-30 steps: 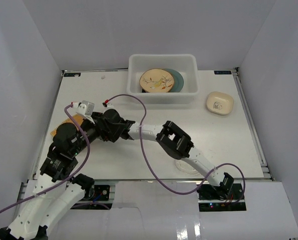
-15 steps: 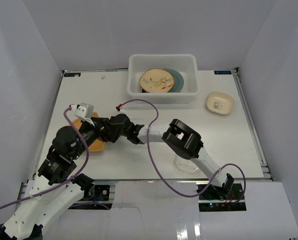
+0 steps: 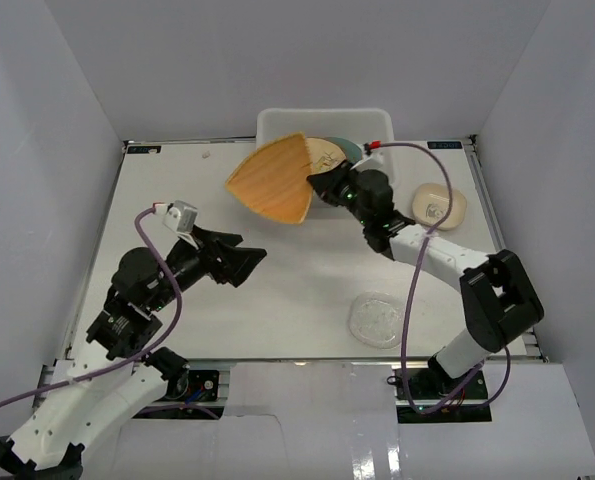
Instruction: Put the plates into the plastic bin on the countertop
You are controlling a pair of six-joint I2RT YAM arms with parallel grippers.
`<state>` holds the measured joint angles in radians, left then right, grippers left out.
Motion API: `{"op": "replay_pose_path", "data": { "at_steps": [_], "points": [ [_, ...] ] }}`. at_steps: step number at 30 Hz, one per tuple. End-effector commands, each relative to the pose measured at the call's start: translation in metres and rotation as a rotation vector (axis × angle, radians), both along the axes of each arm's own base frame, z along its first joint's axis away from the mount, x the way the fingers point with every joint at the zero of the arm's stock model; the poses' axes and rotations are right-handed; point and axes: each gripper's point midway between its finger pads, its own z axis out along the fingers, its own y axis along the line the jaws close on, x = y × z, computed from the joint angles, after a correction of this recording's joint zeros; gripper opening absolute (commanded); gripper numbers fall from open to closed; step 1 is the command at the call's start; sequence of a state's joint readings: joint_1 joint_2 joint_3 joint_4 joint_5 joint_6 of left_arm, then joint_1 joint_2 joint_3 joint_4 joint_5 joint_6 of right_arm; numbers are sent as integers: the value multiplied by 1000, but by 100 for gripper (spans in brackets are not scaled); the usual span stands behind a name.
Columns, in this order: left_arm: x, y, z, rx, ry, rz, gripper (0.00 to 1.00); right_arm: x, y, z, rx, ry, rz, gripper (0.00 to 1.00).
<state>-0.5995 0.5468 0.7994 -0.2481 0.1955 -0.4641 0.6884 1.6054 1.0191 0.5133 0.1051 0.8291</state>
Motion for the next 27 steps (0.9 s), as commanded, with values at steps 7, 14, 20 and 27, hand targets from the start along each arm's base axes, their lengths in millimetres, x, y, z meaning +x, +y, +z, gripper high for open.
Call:
{"op": "replay_pose_path", "data": {
  "at_steps": [7,14,20,27],
  "points": [
    [13,-56,-92,46,348,-195,90,109,-117,39,71,-68,-204,8],
    [5,-98,-175,151,634,-360,94,184,-120,-1,-59,-16,-242,9],
    [-13,-128,-219,245,721,-404,96,195,-135,2,-149,1,-269,88],
    [-22,-156,-246,347,717,-404,96,136,-282,-15,-213,73,-559,76]
  ]
}}
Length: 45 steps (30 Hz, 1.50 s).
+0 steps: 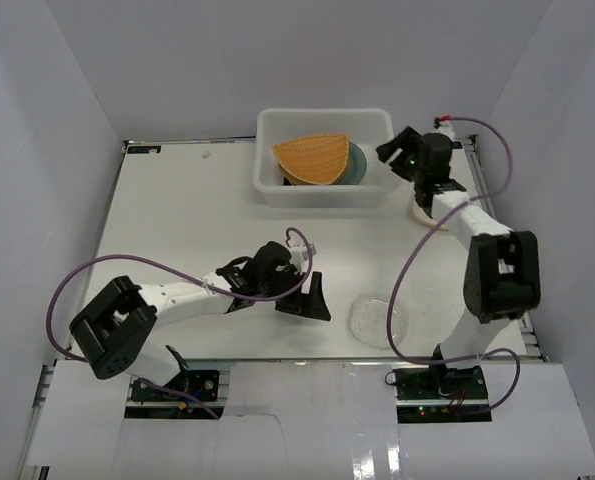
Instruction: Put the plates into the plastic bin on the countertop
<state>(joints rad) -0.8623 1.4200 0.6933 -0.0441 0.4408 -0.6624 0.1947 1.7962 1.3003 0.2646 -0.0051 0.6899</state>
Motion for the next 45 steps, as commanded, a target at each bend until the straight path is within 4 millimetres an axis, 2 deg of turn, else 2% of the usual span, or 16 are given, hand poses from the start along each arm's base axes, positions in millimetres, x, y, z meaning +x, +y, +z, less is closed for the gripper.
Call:
{"op": "replay_pose_path", "data": {
  "at_steps": [1,3,5,9,12,18,23,25,29,32,33,37,40,41,43,45],
  "points": [
    [12,-22,12,-16,-86,5,96,-31,-102,18,-67,-42,-247,67],
    [11,-34,5,3,-79,-13,95,-62,-162,-27,-126,55,-422,58],
    [8,-47,4,7,-85,-39,95,-85,-193,-38,-136,79,-513,52],
    [9,-65,-7,46,-114,-62,91,-114,-265,-70,-144,163,-650,74],
    [12,-71,-21,95,-117,-55,90,-105,-274,-92,-183,234,-602,85],
    [17,-79,-50,179,-114,-61,87,-76,-243,-144,-98,340,-386,72],
    [18,-87,-59,205,-127,-76,77,-90,-244,-160,-75,351,-441,23],
    [19,-85,-68,239,-129,-74,72,-95,-250,-142,-85,298,-493,10],
    [23,-79,-76,280,-144,-61,62,-102,-249,-85,-89,160,-521,8],
    [24,-78,-80,296,-146,-64,50,-107,-238,-16,-106,-21,-489,8],
    [24,-78,-82,303,-146,-63,28,-108,-228,23,-108,-129,-444,8],
    [27,-70,-84,326,-159,-38,0,-94,-170,92,-176,-245,-261,8],
    [31,-58,-78,340,-193,5,0,-64,-106,109,-251,-266,-139,8],
    [29,-50,-81,354,-194,15,0,-50,-76,90,-249,-225,-79,8],
    [28,-40,-76,356,-204,46,0,-31,-51,106,-226,-242,-36,8],
    [31,-24,-61,345,-238,111,0,-9,-17,82,-238,-194,-3,8]
  ]
}}
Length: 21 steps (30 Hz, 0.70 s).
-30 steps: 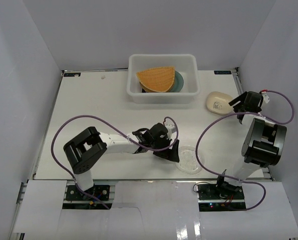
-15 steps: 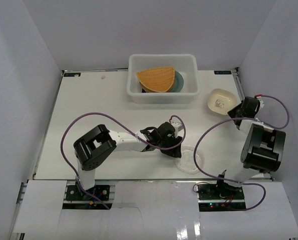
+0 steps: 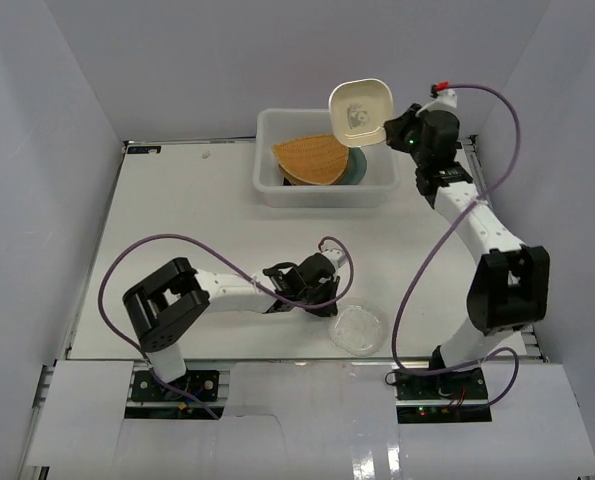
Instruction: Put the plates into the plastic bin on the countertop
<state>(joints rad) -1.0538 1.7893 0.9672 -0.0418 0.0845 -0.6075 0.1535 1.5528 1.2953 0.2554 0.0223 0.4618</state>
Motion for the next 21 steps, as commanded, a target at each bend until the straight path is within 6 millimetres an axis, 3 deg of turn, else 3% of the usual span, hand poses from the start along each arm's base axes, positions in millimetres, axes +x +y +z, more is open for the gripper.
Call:
{"op": "replay_pose_path", "data": {
  "at_steps": [1,2,3,4,7,8,11,13,15,16,17,19,20,21],
  "points": [
    [4,47,1,102,-68,102,0,28,45,-15,-55,66,44,8],
    [8,53,18,76,-96,136,0,44,57,-43,-70,125,51,8],
    [8,63,20,81,-102,155,0,51,69,-50,-76,142,67,8],
    [16,75,37,72,-136,195,0,63,89,-60,-89,172,91,8],
    [41,104,65,41,-172,294,0,77,116,-78,-99,215,116,8],
    [54,118,88,-12,-190,337,0,80,121,-96,-109,261,121,8],
    [75,138,125,-95,-213,392,0,83,129,-112,-81,290,126,8],
    [97,147,165,-158,-269,421,0,82,130,-115,-65,298,128,10],
    [114,153,181,-153,-298,438,0,80,133,-115,-61,301,144,24],
    [126,150,206,-186,-334,446,0,77,136,-109,-56,298,162,32],
    [135,151,214,-191,-344,459,0,75,135,-105,-54,294,165,50],
    [153,148,221,-212,-330,452,0,66,133,-101,-54,289,172,62],
    [167,147,245,-244,-373,468,0,60,129,-82,-51,258,169,70],
    [182,153,249,-245,-384,498,0,54,125,-85,-54,265,166,73]
  ]
}}
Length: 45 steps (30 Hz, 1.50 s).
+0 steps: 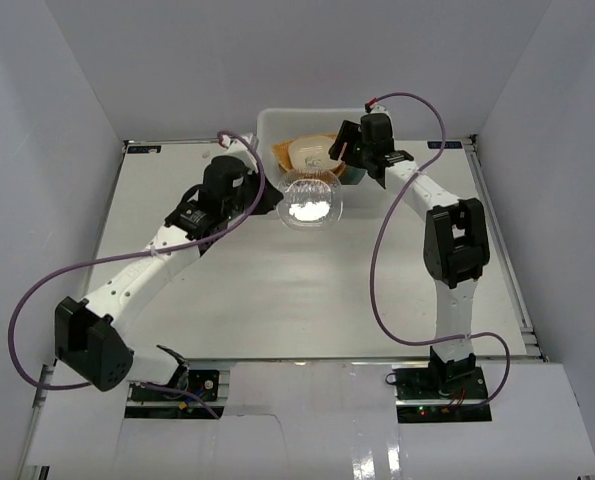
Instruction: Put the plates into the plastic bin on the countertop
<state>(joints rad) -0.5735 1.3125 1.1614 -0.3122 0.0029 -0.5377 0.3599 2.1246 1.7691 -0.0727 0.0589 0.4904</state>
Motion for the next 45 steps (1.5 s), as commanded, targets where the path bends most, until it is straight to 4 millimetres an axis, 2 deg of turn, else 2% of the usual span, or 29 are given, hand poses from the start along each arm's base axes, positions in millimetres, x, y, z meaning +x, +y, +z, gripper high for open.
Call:
{"op": "replay_pose_path", "data": {
  "at_steps": [1,3,4,5,7,8,9,10,11,12,13,14,15,16,18,20,21,25,27,28,30,32,38,39,41,42,43,44,45],
  "points": [
    [39,1,10,-3,-5,10,0,-15,-9,78,49,-151,5,73],
    [72,9,30,-35,-32,53,0,-27,-16,106,67,-213,3,73],
    [83,10,30,-48,-23,59,0,-35,-22,93,57,-197,-2,71],
    [100,6,13,-52,20,63,0,-42,-30,105,52,-224,-24,59],
    [126,9,29,-81,-5,84,0,-55,-48,115,53,-238,-59,30],
    [140,4,11,-76,32,81,0,-66,-55,93,46,-197,-59,8],
    [154,2,30,-90,-8,93,0,-72,-63,90,58,-195,-63,8],
    [162,0,30,-89,-13,95,0,-85,-67,104,78,-225,-52,8],
    [171,-1,28,-81,-14,108,0,-99,-73,78,68,-195,-58,8],
    [183,-4,9,-66,14,119,0,-108,-78,75,74,-196,-65,8],
    [194,-8,25,-82,-21,122,0,-122,-79,86,91,-228,-54,8],
    [201,-9,22,-81,-12,127,0,-136,-82,63,87,-196,-50,8],
    [212,-13,2,-67,18,130,0,-146,-83,59,95,-196,-43,8],
    [220,-17,17,-89,-14,127,0,-157,-83,66,124,-213,-40,8],
    [231,-28,0,-99,14,104,0,-180,-79,41,144,-174,1,8],
    [241,-33,7,-118,-3,100,0,-197,-79,35,160,-169,13,8],
    [245,-34,3,-117,1,104,0,-209,-79,15,153,-130,20,8],
    [254,-31,-24,-81,31,134,2,-234,-80,3,152,-119,46,8],
    [256,-27,-25,-67,24,149,28,-239,-82,2,142,-120,47,8],
    [256,-27,-24,-57,15,147,53,-244,-82,5,144,-128,61,9],
    [259,-26,-12,-57,-15,141,75,-247,-82,9,138,-136,73,11],
    [255,-27,6,-71,-44,125,98,-251,-81,19,136,-153,86,11],
    [215,-29,98,-126,-196,15,98,-266,-87,56,114,-235,110,13],
    [193,-22,139,-147,-261,8,98,-269,-87,62,112,-247,112,15],
    [167,-17,137,-152,-240,-22,98,-276,-92,78,97,-288,118,20],
    [131,-7,177,-188,-306,-42,98,-282,-94,91,98,-326,120,25],
    [117,-7,146,-179,-260,-72,98,-285,-96,96,90,-345,125,40],
    [95,-7,145,-194,-263,-115,98,-288,-97,104,87,-367,126,47],
    [54,5,179,-229,-350,-139,98,-296,-100,121,94,-422,129,56]
  ]
}}
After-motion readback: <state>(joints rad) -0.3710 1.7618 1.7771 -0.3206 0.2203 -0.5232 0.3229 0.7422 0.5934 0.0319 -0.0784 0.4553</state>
